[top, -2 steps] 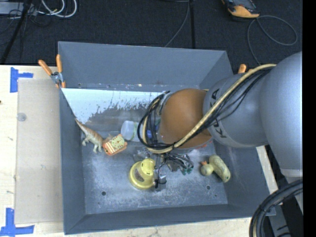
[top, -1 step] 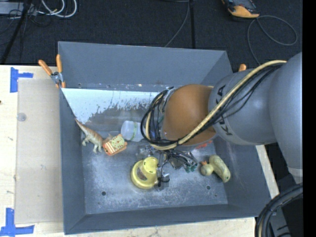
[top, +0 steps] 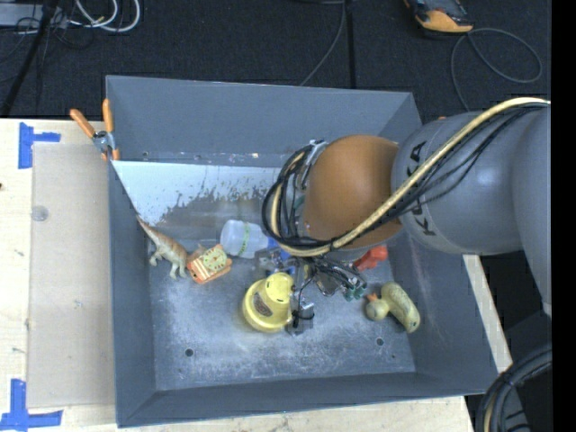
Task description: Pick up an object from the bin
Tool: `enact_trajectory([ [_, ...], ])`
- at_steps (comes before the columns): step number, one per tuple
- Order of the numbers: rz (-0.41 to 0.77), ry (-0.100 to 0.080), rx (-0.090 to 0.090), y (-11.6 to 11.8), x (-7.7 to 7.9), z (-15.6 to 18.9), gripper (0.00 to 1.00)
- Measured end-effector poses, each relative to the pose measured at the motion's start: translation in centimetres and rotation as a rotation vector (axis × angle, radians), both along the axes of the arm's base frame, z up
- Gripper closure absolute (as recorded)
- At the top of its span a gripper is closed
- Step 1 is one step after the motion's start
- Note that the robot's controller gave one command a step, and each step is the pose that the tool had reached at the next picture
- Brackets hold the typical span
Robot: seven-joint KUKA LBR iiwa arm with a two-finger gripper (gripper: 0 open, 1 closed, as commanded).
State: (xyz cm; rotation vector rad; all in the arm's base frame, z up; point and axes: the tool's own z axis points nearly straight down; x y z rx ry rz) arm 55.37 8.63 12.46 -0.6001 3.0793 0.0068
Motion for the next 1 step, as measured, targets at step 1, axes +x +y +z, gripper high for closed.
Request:
enact_trajectory([
  [1,0.038,-0.003,-0.001,0.83,-0.05,-0.89,1.0],
])
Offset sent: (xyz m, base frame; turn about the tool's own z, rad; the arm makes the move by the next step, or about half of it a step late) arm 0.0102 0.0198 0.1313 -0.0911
